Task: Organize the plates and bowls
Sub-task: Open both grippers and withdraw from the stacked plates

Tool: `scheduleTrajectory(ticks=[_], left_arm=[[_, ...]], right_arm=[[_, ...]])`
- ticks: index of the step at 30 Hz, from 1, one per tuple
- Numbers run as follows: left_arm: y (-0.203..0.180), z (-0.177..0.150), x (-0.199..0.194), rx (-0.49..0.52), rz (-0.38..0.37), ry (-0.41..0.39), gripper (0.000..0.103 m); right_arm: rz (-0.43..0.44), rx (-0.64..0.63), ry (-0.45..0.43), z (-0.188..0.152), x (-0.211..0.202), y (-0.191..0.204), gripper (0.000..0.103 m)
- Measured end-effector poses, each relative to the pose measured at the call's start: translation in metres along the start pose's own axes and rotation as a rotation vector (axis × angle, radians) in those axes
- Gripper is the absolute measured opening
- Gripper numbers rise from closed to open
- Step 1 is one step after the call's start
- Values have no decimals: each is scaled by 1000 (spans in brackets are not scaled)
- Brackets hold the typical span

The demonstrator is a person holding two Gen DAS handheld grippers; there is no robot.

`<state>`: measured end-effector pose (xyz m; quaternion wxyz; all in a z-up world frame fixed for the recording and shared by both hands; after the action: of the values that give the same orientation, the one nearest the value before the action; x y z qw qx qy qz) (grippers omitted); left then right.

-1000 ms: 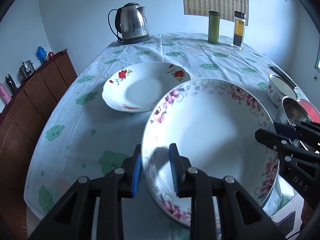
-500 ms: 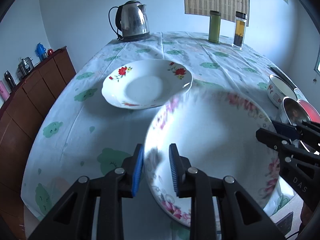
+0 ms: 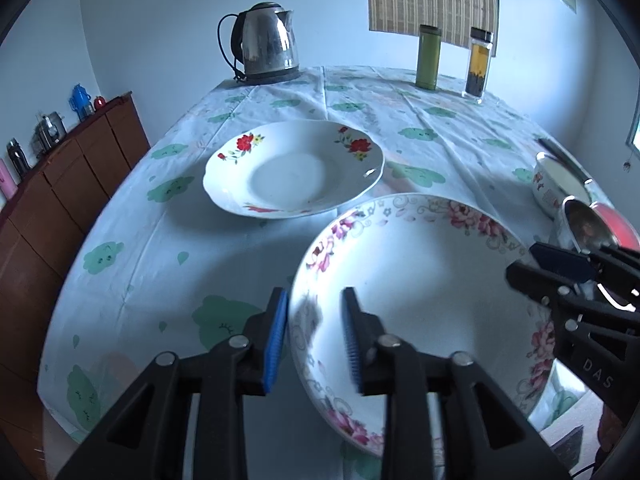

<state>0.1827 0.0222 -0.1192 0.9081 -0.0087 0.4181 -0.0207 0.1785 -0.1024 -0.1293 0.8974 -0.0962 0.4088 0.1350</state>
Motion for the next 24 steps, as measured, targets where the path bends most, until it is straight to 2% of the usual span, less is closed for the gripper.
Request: scheduleTrajectory(ticks=[3, 10, 19, 24], left_arm=[[1, -1, -1, 3, -2, -6, 38], [14, -1, -1, -32, -8, -13, 49], [35, 4, 1, -56, -4, -21, 51], [40, 8, 2, -67, -36, -15, 52]], right_arm=[[26, 9, -12, 2, -4, 1, 39], [67, 4, -32, 9, -8, 11, 40], [174, 84, -56, 30, -12, 9, 40], [216, 108, -45, 44, -8, 11, 40]])
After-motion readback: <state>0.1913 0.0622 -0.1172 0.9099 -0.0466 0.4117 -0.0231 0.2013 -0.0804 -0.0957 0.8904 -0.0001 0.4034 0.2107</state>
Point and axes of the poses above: each gripper's, at about its wrist camera, not at the fingertips, and x roughly the way its jaws point, y to its left, z to its top, the point moved 7 cm from there along x, roughly the way its jaws point, and after that the axes turned 5 degrees about -x, right-handed, at the moved point
